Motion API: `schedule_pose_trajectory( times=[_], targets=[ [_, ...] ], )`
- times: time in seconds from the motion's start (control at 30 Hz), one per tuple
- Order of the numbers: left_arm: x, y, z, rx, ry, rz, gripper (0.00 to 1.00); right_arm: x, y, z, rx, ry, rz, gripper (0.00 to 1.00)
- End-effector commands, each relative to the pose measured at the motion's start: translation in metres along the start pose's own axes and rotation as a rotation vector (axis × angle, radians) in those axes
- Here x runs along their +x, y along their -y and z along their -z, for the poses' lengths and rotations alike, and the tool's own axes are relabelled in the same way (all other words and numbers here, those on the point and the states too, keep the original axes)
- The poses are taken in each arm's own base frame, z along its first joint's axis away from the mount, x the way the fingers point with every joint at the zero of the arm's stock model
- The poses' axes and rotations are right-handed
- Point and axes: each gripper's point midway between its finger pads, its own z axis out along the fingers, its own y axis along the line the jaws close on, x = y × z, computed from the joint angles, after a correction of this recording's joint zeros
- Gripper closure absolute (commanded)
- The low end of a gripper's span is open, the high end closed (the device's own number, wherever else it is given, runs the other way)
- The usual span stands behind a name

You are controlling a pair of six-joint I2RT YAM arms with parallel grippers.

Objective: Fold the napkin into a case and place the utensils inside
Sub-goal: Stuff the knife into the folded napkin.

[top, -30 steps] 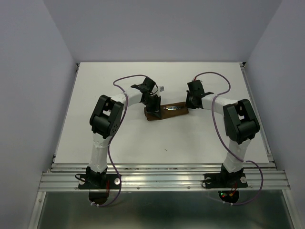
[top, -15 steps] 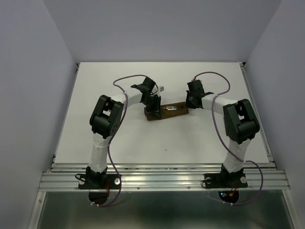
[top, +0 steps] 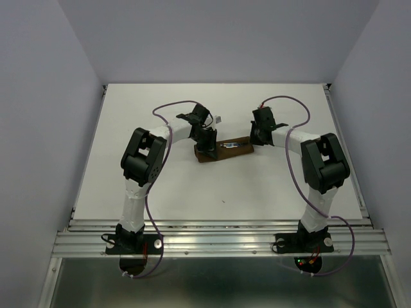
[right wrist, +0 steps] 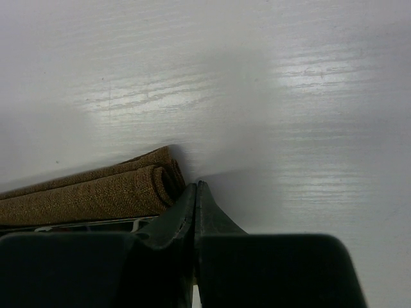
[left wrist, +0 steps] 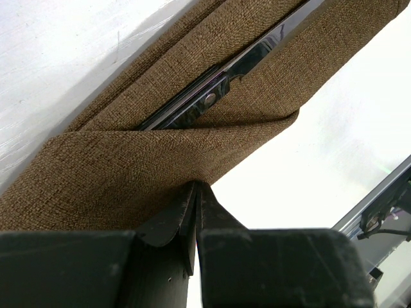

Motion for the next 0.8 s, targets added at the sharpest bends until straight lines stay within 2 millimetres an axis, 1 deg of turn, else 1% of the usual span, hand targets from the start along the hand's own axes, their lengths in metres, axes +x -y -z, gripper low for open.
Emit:
schedule_pose_trajectory(
  times=[0.0,0.07,0.2,0.57,0.77],
  targets=[
    [0.026,-0.019,-0.008,-0.050,-0.084,0.014,0.87,-0.039,-0.019,0.010,-0.071,0.105,-0.012,0.99],
    [0.027,-0.019,-0.009,-0.051,-0.086,0.015,0.87,-0.039,-0.019,0.009,-0.072,0.104,-0.012,0.99],
    [0.028,-0.019,-0.009,-0.050,-0.089,0.013,0.87,-0.046,-0.022,0.010,-0.077,0.122,-0.007,0.99],
    [0.029,-0.018,-0.010,-0.044,-0.092,0.011,0.87,-0.055,-0.029,0.004,-0.096,0.129,-0.001,0.99],
    [0.030,-0.019,-0.010,-0.045,-0.095,0.011,0.87,-0.053,-0.032,0.000,-0.104,0.117,0.000,0.99]
  ],
)
